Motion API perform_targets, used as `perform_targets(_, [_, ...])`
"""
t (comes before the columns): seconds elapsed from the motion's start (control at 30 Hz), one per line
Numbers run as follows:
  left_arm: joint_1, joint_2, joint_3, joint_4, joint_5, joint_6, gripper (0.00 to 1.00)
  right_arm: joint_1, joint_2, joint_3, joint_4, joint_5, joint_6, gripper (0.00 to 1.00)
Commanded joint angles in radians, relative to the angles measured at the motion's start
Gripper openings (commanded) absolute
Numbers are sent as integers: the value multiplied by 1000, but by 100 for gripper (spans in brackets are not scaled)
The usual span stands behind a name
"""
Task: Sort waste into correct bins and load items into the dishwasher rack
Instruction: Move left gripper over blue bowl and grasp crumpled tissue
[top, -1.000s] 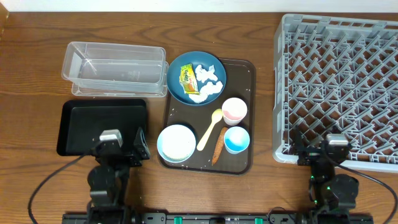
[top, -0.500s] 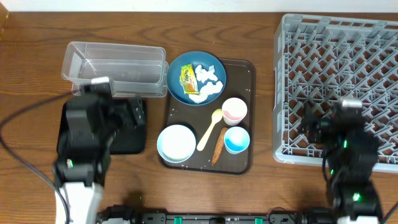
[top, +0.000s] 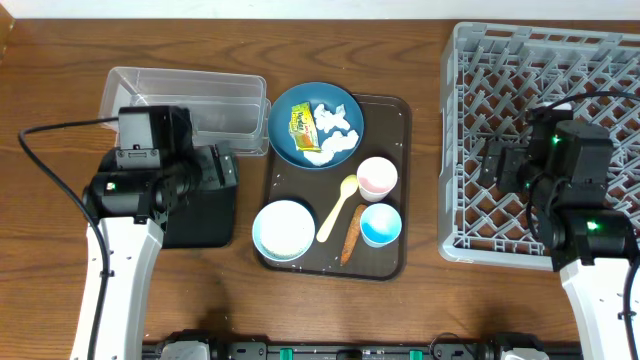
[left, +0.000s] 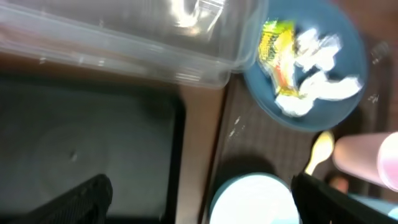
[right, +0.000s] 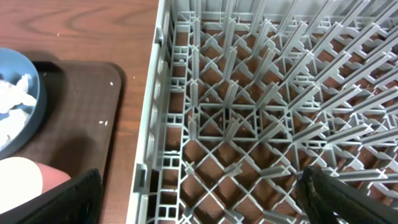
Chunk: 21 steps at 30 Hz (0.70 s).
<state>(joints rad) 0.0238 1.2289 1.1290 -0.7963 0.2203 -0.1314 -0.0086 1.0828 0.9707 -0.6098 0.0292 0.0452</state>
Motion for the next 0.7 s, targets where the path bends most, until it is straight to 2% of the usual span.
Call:
perform_targets(0.0, [-19, 11, 51, 43, 37, 0, 94, 8, -5, 24, 9, -11, 6, 99])
perform_targets(0.13, [-78, 77, 111, 102, 8, 12, 93, 8, -5, 24, 11, -11, 7, 99])
perform_targets(0.3, [-193, 224, 198, 218, -18, 82, 93, 8, -5, 24, 10, -11, 7, 99])
perform_targets(0.67, [-374, 541, 207, 533, -56, 97, 93, 8, -5, 24, -8, -11, 6, 99])
